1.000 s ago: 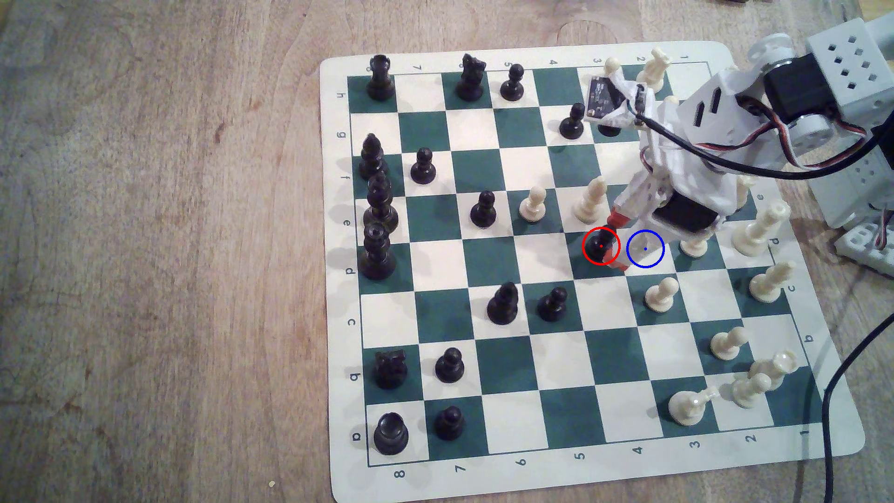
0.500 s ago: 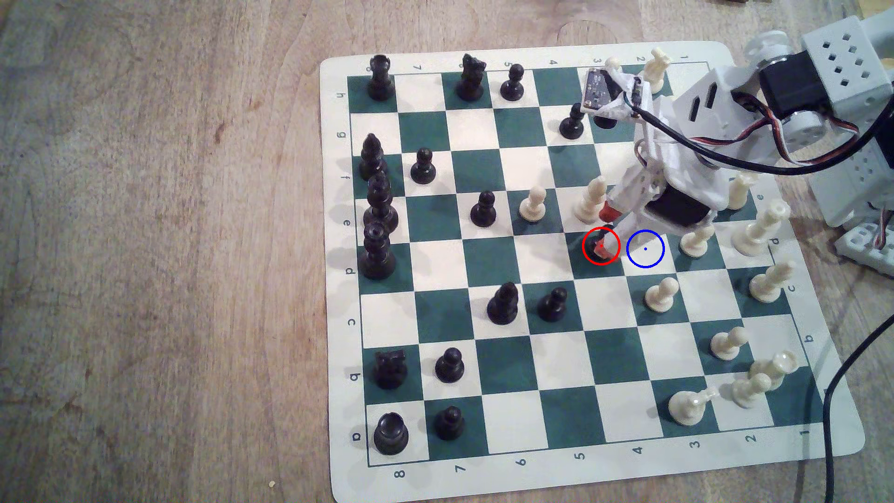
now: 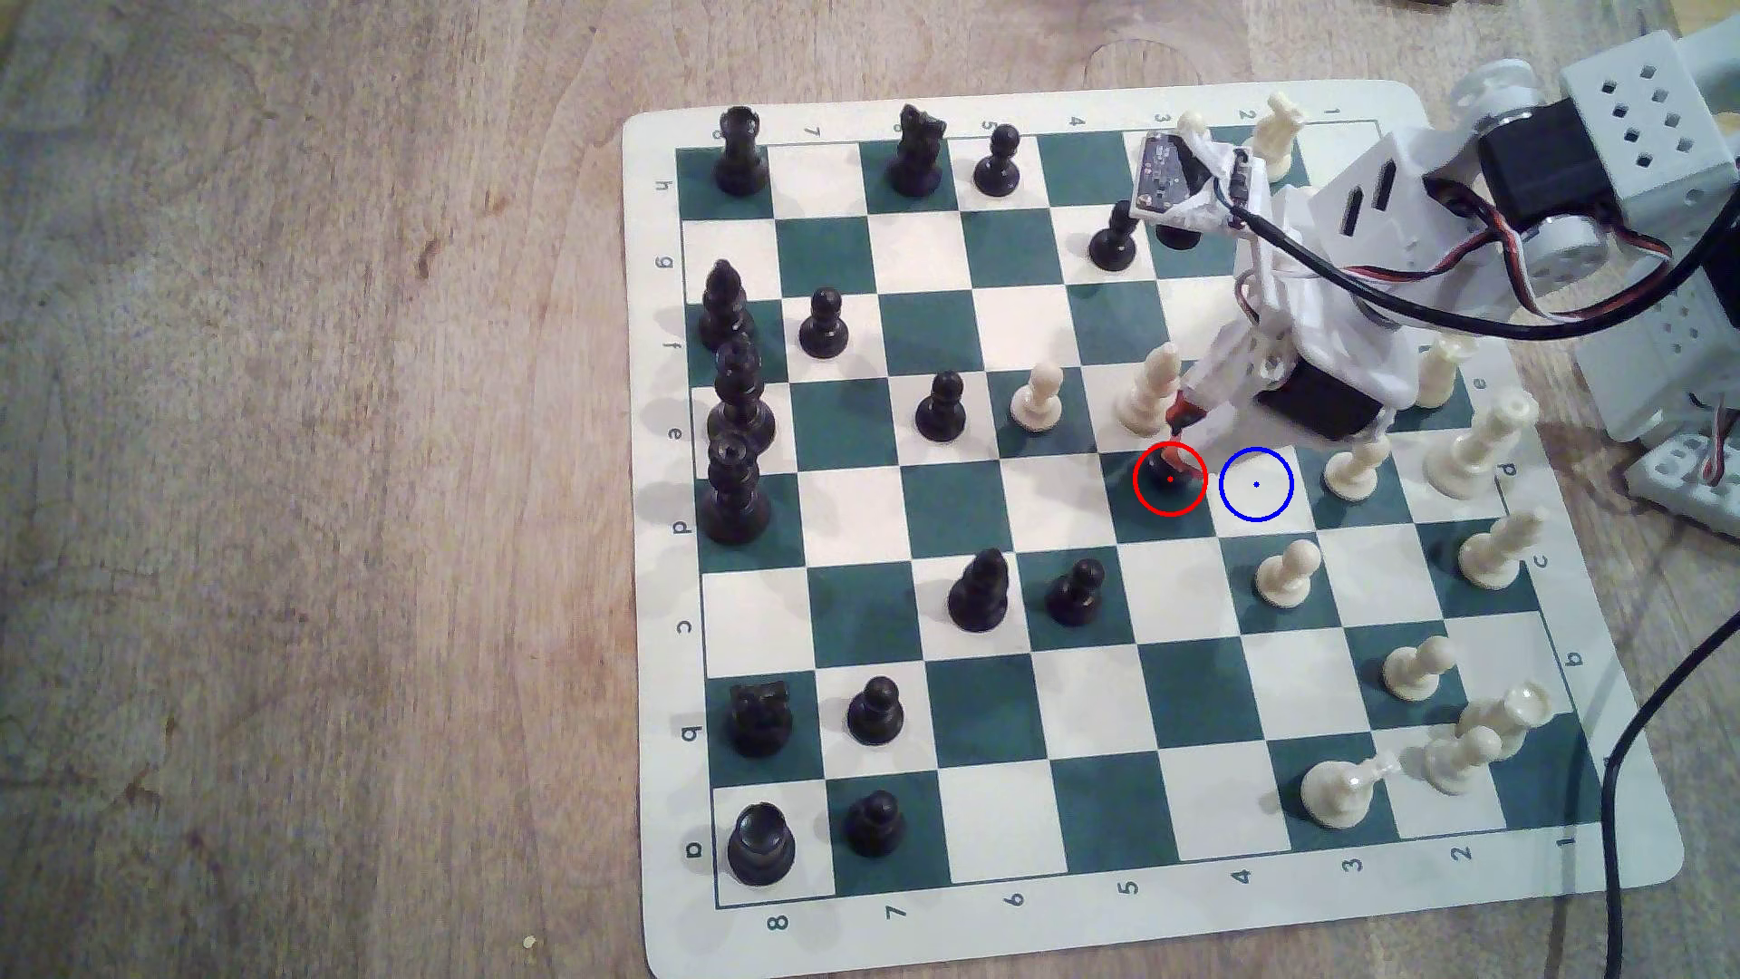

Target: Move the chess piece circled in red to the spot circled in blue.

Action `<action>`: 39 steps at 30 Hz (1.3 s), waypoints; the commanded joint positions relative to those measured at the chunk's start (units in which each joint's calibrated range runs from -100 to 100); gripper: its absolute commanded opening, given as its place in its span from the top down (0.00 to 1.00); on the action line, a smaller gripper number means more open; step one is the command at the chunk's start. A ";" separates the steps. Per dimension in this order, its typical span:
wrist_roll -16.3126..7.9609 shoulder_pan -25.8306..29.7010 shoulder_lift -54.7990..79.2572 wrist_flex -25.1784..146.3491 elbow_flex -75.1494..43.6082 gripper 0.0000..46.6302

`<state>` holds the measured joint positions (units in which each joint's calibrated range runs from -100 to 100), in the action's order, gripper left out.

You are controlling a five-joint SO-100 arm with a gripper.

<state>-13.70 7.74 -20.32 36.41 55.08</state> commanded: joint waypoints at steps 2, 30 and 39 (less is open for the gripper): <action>-0.98 0.35 -10.67 -0.05 0.40 0.99; -0.39 6.92 -23.15 14.45 5.84 0.99; 0.34 6.06 -16.44 11.91 5.84 0.99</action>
<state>-13.70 14.09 -38.58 49.72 61.77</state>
